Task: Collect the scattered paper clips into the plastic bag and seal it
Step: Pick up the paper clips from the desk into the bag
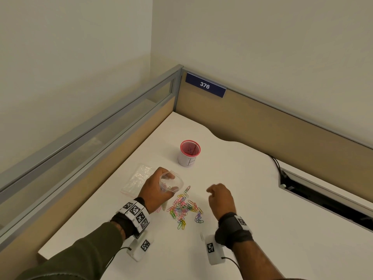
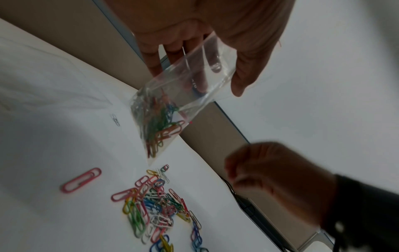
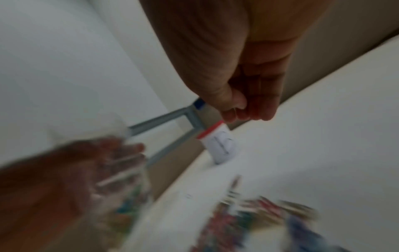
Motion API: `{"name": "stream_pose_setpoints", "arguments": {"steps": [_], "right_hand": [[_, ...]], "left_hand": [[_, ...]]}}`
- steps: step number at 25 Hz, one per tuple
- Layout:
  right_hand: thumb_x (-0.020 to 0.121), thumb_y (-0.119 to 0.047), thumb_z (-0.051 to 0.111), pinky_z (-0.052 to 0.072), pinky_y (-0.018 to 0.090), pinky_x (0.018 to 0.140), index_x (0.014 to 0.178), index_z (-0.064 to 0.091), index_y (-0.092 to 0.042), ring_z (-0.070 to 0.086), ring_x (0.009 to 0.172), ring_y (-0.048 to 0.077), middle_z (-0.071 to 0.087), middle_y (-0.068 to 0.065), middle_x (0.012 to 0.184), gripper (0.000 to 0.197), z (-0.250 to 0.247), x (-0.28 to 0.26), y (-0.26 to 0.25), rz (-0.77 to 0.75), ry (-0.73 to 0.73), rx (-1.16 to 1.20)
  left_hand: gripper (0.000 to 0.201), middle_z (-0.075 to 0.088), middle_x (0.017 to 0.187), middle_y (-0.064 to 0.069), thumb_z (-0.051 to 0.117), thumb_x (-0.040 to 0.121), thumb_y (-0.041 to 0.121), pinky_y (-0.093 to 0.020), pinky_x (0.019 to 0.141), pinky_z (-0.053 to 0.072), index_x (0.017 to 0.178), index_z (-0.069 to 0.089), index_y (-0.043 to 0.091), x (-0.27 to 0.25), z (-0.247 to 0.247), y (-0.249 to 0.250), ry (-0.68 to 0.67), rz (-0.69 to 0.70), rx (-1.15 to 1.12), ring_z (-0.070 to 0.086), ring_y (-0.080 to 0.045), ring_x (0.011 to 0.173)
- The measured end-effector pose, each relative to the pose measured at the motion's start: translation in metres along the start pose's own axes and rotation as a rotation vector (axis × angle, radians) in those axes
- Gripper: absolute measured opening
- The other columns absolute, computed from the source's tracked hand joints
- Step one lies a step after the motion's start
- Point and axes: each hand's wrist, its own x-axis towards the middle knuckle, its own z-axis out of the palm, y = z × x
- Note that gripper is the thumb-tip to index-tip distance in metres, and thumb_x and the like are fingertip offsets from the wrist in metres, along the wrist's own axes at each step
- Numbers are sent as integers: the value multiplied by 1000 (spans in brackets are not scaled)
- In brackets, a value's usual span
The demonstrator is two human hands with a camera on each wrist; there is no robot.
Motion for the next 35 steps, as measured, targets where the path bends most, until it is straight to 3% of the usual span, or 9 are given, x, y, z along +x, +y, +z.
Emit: {"name": "stream_pose_setpoints", "arguments": {"steps": [4, 8, 12, 16, 18, 21, 27, 32, 35], "right_hand": [[91, -10, 50, 43, 30, 98, 118, 59, -11, 53, 115, 26, 53, 10, 125, 29, 32, -13, 43, 188, -180, -141], [93, -13, 45, 45, 30, 92, 111, 63, -10, 53, 109, 27, 54, 11, 117, 25, 58, -25, 24, 55, -242, -193], [90, -25, 59, 44, 22, 87, 113, 64, -19, 58, 103, 19, 58, 4, 114, 25, 55, -27, 18, 20, -267, -76], [77, -37, 75, 45, 25, 86, 116, 53, -17, 56, 104, 20, 52, 1, 114, 49, 37, -48, 34, 146, -318, -109], [78, -32, 73, 47, 28, 86, 116, 50, -16, 57, 103, 22, 52, 4, 115, 47, 44, -59, 34, 210, -364, -151], [87, -17, 57, 48, 29, 84, 110, 52, -12, 58, 101, 25, 54, 9, 114, 24, 58, -53, 18, 230, -279, -90], [88, -9, 55, 50, 32, 91, 107, 63, -15, 59, 103, 24, 61, 8, 116, 22, 61, 5, -7, 126, -172, -10], [84, -4, 58, 39, 39, 108, 136, 45, -19, 37, 131, 28, 38, 8, 143, 55, 51, 31, -16, -88, -338, -219], [81, -2, 60, 34, 42, 112, 142, 36, -20, 27, 139, 29, 27, 5, 152, 68, 58, 20, -15, -254, -403, -296]], "left_hand": [[40, 64, 112, 9, 81, 76, 19, -40, 93, 57, 107, 56, 28, -2, -7, -7, 19, 12, -30, 59, -10, 116], [40, 63, 114, 8, 81, 77, 18, -41, 95, 56, 108, 55, 25, -1, -4, -10, 16, -10, -24, 59, -11, 117], [41, 63, 115, 5, 81, 77, 17, -40, 94, 57, 109, 55, 23, 0, -2, -7, 10, -7, -31, 58, -14, 118], [41, 62, 116, 5, 81, 78, 18, -39, 94, 56, 109, 55, 23, 2, -5, -9, 14, 1, -35, 59, -15, 118], [41, 63, 116, 6, 81, 77, 20, -42, 94, 57, 109, 55, 25, 3, -7, -10, 13, 2, -51, 59, -13, 118], [42, 63, 116, 7, 81, 76, 21, -43, 94, 57, 108, 55, 25, 2, -6, -10, 21, -6, -47, 59, -12, 118], [42, 63, 115, 7, 81, 75, 22, -39, 93, 58, 108, 55, 25, -1, -14, -7, 37, 3, -42, 59, -12, 117], [41, 63, 116, 4, 81, 78, 17, -34, 94, 57, 109, 54, 23, 0, -23, -5, 66, -14, -27, 59, -14, 118], [42, 63, 116, 5, 81, 78, 19, -34, 95, 56, 109, 54, 23, -1, -28, -8, 79, -20, -25, 59, -13, 117]]}}
